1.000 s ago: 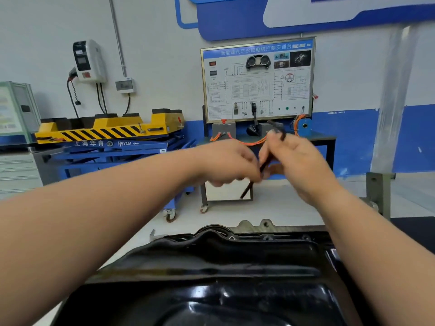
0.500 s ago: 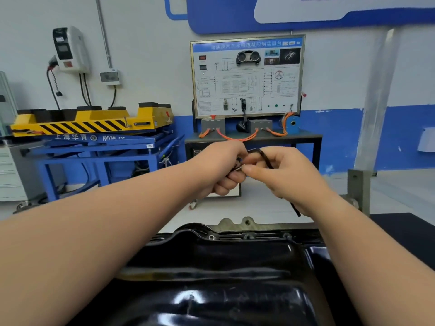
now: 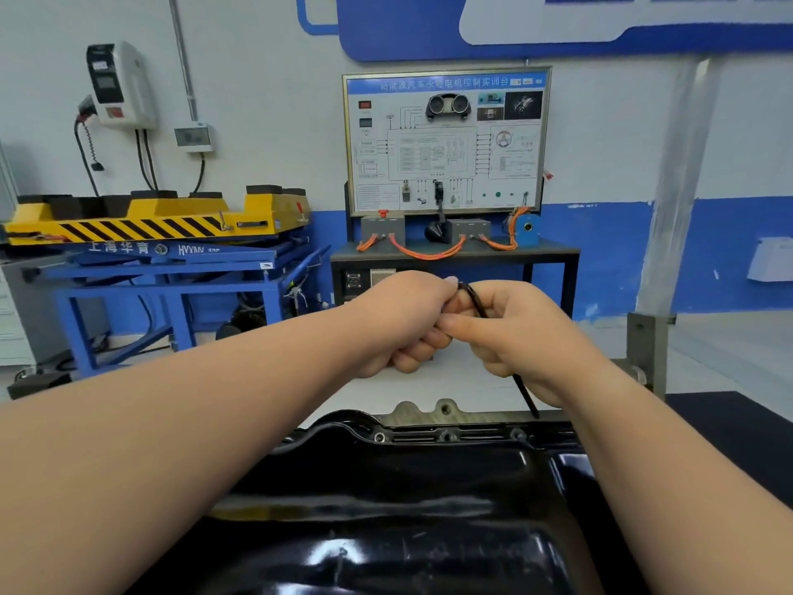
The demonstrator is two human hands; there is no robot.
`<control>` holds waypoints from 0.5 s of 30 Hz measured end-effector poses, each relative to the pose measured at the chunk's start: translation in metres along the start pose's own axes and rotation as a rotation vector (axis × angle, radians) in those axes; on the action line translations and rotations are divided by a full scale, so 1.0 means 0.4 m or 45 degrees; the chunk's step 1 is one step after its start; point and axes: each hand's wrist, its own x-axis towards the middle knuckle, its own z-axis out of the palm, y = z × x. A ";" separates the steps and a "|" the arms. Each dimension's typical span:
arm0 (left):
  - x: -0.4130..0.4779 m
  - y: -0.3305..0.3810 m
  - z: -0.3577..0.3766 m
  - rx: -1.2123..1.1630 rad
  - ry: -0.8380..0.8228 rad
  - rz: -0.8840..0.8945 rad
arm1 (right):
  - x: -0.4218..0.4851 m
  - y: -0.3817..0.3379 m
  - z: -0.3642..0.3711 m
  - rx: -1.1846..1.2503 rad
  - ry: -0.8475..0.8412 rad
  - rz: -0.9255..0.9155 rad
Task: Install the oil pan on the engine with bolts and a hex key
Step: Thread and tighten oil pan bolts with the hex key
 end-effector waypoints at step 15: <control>-0.012 -0.003 -0.093 0.205 -0.328 -0.005 | -0.002 -0.005 -0.030 -0.005 0.082 -0.059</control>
